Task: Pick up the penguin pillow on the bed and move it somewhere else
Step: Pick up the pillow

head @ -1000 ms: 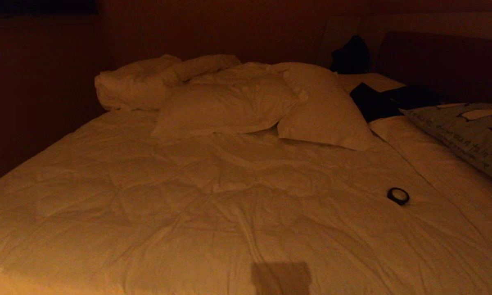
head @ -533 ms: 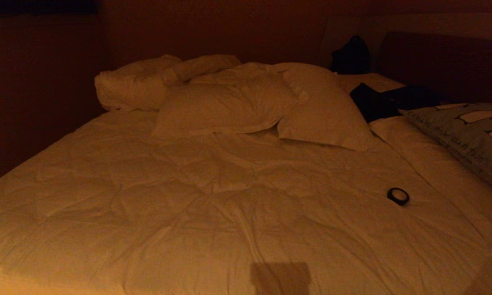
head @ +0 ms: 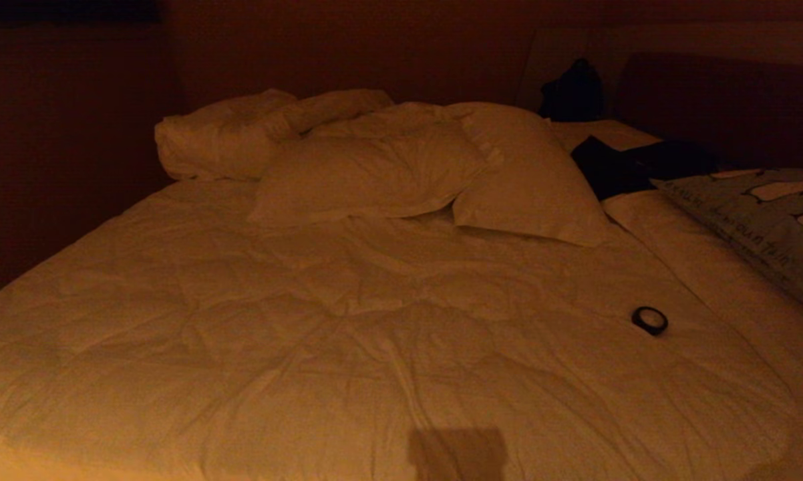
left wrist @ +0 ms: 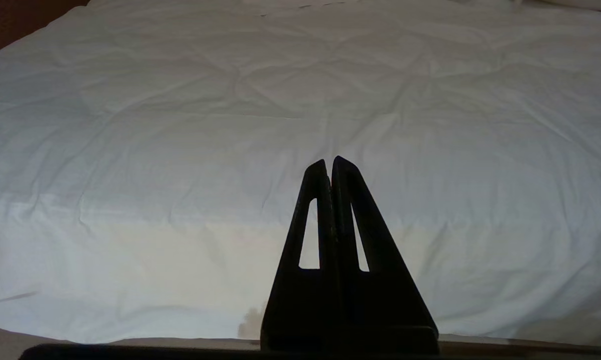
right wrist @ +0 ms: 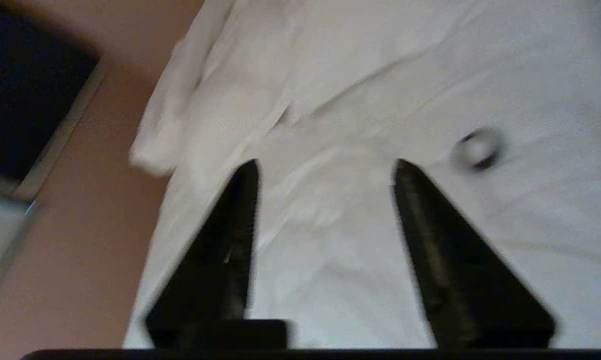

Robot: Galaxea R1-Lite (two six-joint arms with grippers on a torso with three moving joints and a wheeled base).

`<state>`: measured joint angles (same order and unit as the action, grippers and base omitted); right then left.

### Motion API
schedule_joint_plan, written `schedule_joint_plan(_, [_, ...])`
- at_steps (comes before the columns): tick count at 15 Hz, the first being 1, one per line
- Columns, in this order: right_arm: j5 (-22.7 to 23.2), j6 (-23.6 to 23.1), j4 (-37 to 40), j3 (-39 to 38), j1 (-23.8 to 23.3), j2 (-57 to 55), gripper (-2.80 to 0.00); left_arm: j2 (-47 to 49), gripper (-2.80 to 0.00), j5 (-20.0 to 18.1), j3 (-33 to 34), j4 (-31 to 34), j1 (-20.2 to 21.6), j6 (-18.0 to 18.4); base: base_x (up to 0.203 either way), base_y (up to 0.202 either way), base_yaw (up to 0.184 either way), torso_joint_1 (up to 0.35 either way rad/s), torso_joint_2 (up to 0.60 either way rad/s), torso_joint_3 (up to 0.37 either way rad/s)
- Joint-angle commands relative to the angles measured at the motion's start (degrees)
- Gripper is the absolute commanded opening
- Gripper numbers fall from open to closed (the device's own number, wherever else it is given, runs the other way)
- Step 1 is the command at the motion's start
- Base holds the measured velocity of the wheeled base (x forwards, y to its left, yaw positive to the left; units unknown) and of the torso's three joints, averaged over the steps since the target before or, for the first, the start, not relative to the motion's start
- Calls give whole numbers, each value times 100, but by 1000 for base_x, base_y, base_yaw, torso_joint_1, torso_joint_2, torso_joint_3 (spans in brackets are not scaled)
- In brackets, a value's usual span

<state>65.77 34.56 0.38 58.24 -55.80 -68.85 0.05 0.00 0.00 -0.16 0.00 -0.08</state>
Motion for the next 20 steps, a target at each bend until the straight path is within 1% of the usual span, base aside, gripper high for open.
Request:
schedule_joint_plan(1, [-1017, 19, 1401, 117, 820, 341, -280, 4, -280, 0, 18, -2, 0, -1, 0, 0, 0, 0, 0, 0])
schedule_joint_plan(2, [-1707, 14, 1754, 184, 1367, 365, -280, 4, -280, 0, 18, -2, 0, -1, 0, 0, 0, 0, 0, 0])
schedule_joint_plan(4, [-3234, 17, 2195, 259, 2447, 413, -280, 4, -280, 0, 18, -2, 0, -1, 0, 0, 0, 0, 0, 0])
schedule_joint_plan(6, [-5022, 24, 2408, 300, 3563, 524, -280, 4, -280, 0, 18, -2, 6, -1, 0, 0, 0, 0, 0, 0])
schedule_joint_plan(7, [-5853, 31, 2471, 320, 3992, 605, -280, 4, -280, 0, 18, -2, 5, -1, 0, 0, 0, 0, 0, 0])
schedule_joint_plan(8, [-6475, 58, 2544, 338, 4313, 748, -280, 4, -280, 0, 18, -2, 8, -1, 0, 0, 0, 0, 0, 0])
schedule_joint_plan(9, [-6642, 76, 2672, 356, 4440, 1001, -280, 4, -280, 0, 18, -2, 0, -1, 0, 0, 0, 0, 0, 0])
schedule_joint_plan(11, [-6580, 76, 3021, 416, 4718, 1601, -280, 4, -280, 0, 18, -2, 0, -1, 0, 0, 0, 0, 0, 0])
schedule_joint_plan(12, [-6358, 73, 3198, 450, 4893, 1963, -280, 4, -280, 0, 18, -2, 1, -1, 0, 0, 0, 0, 0, 0])
schedule_joint_plan(13, [-6003, 71, 3374, 480, 5019, 2296, -280, 4, -280, 0, 18, -2, 1, -1, 0, 0, 0, 0, 0, 0])
schedule_joint_plan(15, [-4829, 59, 3801, 516, 5160, 2921, -280, 4, -280, 0, 18, -2, 0, -1, 0, 0, 0, 0, 0, 0])
schedule_joint_plan(16, [-4522, 50, 3996, 515, 5184, 3130, -280, 4, -280, 0, 18, -2, 0, -1, 0, 0, 0, 0, 0, 0])
schedule_joint_plan(17, [-4402, 40, 4146, 480, 5196, 3286, -280, 4, -280, 0, 18, -2, 0, -1, 0, 0, 0, 0, 0, 0])
schedule_joint_plan(18, [-4392, -9, 4207, 387, 5200, 3451, -280, 4, -280, 0, 18, -2, 5, -1, 0, 0, 0, 0, 0, 0])
schedule_joint_plan(20, [-4389, -324, 4231, 124, 5199, 3890, -280, 4, -280, 0, 18, -2, 2, -1, 0, 0, 0, 0, 0, 0])
